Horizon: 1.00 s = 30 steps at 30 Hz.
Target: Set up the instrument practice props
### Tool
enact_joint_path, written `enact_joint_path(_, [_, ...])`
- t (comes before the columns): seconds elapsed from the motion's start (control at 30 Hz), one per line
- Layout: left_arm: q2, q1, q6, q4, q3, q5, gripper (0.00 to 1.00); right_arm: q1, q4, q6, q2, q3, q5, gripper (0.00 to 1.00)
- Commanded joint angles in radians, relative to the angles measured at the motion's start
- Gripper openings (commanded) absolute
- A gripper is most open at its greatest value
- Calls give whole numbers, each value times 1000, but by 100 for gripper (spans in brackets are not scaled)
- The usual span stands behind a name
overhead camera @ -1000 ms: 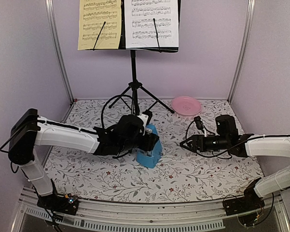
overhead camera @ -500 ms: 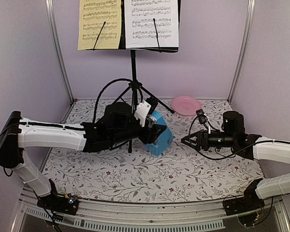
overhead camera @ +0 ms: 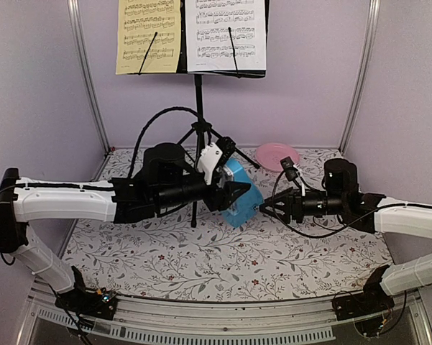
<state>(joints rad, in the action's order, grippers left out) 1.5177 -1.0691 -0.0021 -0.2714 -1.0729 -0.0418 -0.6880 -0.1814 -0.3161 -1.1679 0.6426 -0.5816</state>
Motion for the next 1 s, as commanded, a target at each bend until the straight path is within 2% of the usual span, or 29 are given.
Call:
enact_joint_path(0.0, [-70, -12, 44, -130, -55, 47, 21, -17, 17, 36, -23, 46, 13, 55])
enact_joint_path(0.2, [-75, -15, 45, -129, -64, 54, 21, -30, 25, 49, -44, 62, 27, 49])
enact_joint_path(0.33, [-76, -15, 39, -134, -61, 40, 20, -40, 26, 53, -62, 72, 35, 42])
enact_joint_path(0.57, [-72, -14, 39, -143, -63, 7, 19, -41, 27, 32, -80, 66, 93, 39])
enact_joint_path(0.63, [-73, -13, 37, -145, -62, -23, 19, -41, 27, 5, -80, 65, 122, 41])
enact_joint_path(0.77, [-71, -14, 30, -147, -65, -119, 18, -41, -1, -55, -82, 54, 139, 54])
enact_joint_path(0.97, [-56, -15, 20, -132, -82, -195, 17, -46, -48, -98, -100, 49, 149, 58])
